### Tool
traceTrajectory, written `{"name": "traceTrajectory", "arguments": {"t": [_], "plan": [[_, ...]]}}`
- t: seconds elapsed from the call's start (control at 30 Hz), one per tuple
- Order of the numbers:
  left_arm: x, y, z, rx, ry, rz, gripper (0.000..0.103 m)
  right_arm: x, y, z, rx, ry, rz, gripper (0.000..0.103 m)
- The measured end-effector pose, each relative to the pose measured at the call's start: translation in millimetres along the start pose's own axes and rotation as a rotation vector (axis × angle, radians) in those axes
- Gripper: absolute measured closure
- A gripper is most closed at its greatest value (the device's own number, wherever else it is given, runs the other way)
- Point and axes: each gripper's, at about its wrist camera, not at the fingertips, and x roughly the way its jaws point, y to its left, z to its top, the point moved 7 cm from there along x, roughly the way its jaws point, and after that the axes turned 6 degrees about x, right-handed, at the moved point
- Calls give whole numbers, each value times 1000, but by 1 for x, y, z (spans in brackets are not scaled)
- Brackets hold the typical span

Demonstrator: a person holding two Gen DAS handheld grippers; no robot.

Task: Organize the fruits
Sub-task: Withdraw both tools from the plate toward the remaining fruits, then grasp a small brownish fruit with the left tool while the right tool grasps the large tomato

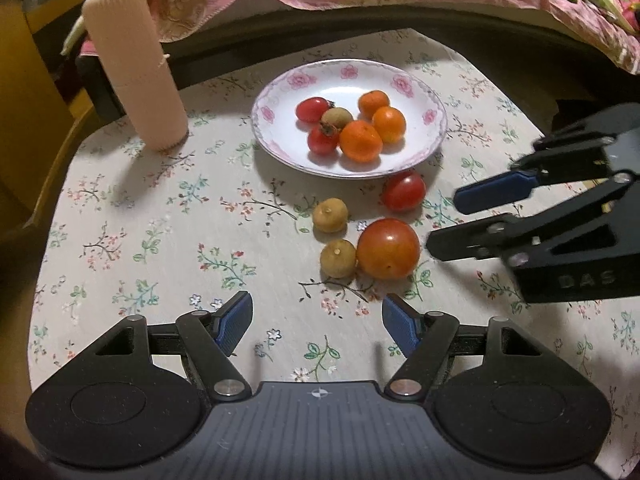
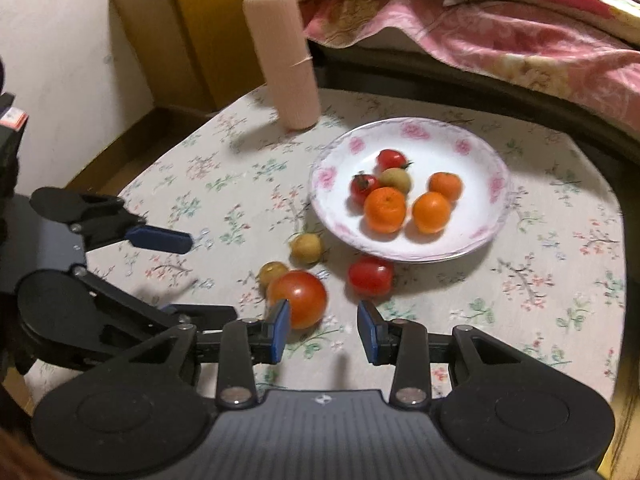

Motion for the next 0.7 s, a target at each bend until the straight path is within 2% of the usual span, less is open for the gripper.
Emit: {"name": "traceTrajectory", "arguments": {"t": [0.27,0.7], "plan": [[6,-7,-6,35,18,-40,25,19,18,3,-69,47,38,66],[14,-5,-8,42,41,-59,25,47,10,16,-80,55,-12,62]]}}
